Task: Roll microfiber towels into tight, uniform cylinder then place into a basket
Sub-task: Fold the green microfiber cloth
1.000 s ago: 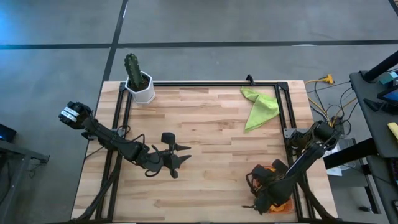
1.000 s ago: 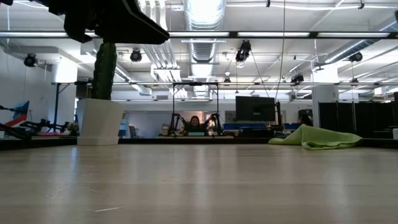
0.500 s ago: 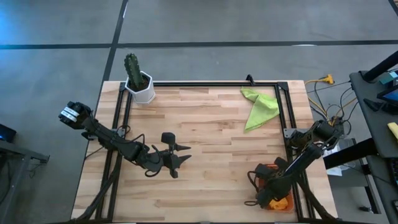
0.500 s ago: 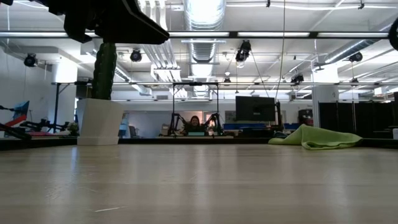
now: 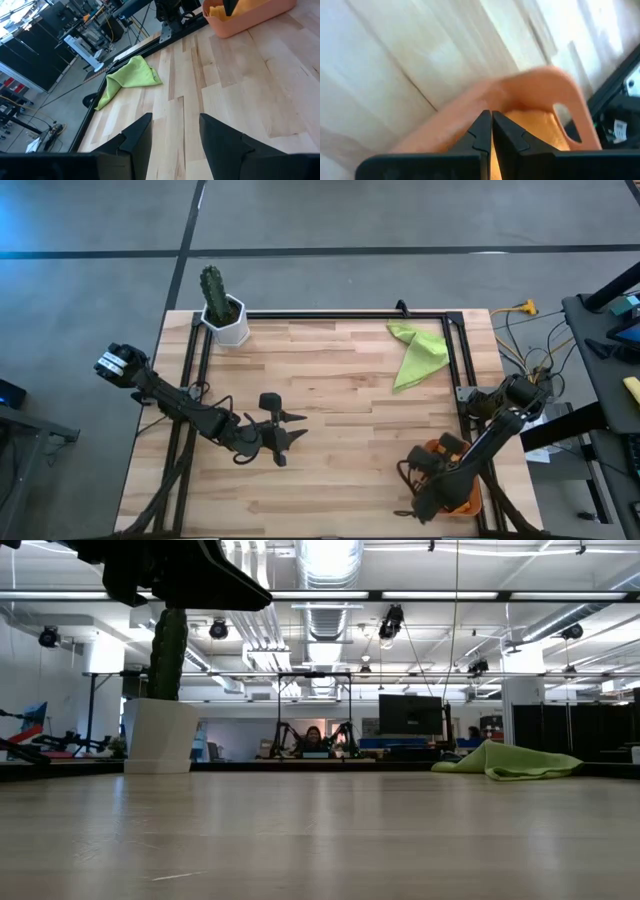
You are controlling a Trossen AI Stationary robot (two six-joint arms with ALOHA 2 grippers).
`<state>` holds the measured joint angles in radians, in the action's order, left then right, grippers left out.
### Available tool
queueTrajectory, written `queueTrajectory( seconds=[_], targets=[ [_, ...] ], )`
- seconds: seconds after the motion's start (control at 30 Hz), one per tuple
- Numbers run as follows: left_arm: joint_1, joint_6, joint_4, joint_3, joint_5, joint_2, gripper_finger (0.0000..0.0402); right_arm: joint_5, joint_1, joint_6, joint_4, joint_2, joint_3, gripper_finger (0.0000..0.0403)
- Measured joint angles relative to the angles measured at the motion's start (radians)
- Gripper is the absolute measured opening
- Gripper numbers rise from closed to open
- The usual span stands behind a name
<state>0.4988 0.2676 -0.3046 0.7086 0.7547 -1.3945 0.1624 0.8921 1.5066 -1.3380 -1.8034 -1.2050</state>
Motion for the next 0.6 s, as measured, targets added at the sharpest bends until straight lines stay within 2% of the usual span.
queueTrajectory(
  seconds=[0.17,0.3,0.37,0.5,0.6],
  targets=[
    [-0.002,0.000,0.000,0.000,0.000,0.000,0.0147,0.154,0.000,0.075,-0.076,0.000,-0.091,0.0009],
    [-0.014,0.000,0.000,0.000,0.000,0.000,0.0147,0.407,-0.004,0.109,-0.105,0.000,-0.123,0.0009],
    [-0.019,0.000,0.000,-0.002,-0.012,0.000,0.0147,0.502,-0.023,0.073,-0.102,0.000,-0.120,0.0009],
    [-0.050,0.000,0.000,-0.001,-0.068,0.000,0.0147,0.489,-0.133,-0.111,-0.098,0.000,-0.089,0.0009],
    [-0.099,0.001,0.000,0.017,-0.069,0.000,0.0147,0.527,-0.246,-0.243,-0.094,0.000,-0.079,0.0009]
  ],
)
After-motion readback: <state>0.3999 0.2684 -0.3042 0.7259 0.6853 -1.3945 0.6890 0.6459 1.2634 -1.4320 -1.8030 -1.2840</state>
